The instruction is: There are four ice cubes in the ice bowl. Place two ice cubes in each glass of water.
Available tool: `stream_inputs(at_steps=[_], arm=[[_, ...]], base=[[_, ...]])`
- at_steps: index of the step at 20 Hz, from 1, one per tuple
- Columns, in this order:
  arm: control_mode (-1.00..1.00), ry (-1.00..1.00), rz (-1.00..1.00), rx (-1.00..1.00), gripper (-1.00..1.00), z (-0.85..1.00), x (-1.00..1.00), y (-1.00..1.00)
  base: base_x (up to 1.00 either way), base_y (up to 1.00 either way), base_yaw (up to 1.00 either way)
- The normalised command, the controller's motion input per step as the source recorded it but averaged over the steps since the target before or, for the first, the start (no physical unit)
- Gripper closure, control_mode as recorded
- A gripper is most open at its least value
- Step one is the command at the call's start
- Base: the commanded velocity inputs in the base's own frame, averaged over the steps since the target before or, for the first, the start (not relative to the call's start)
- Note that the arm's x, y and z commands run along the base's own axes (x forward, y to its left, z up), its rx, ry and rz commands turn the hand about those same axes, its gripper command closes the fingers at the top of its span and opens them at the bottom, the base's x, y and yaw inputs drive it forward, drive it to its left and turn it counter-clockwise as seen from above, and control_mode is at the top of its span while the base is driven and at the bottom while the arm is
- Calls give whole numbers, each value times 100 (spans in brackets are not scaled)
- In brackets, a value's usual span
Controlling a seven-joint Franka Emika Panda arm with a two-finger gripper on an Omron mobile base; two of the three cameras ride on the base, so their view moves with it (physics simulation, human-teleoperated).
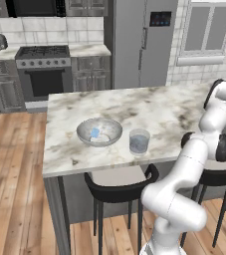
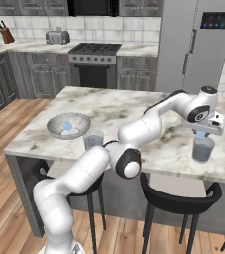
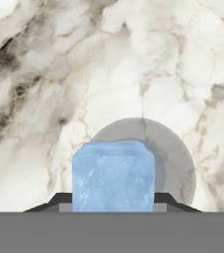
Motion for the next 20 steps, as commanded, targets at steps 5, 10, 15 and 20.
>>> stream_inputs(at_steps=[5, 10, 15, 20], arm=[[-100, 5, 0, 0, 100, 0, 25, -24], [-100, 8, 0, 1, 100, 5, 26, -31], [-100, 12, 0, 5, 100, 25, 18, -35], [-100, 14, 0, 11, 100, 42, 7, -31]], base=[[0, 0, 0], [0, 0, 0], [0, 0, 0], [0, 0, 0]])
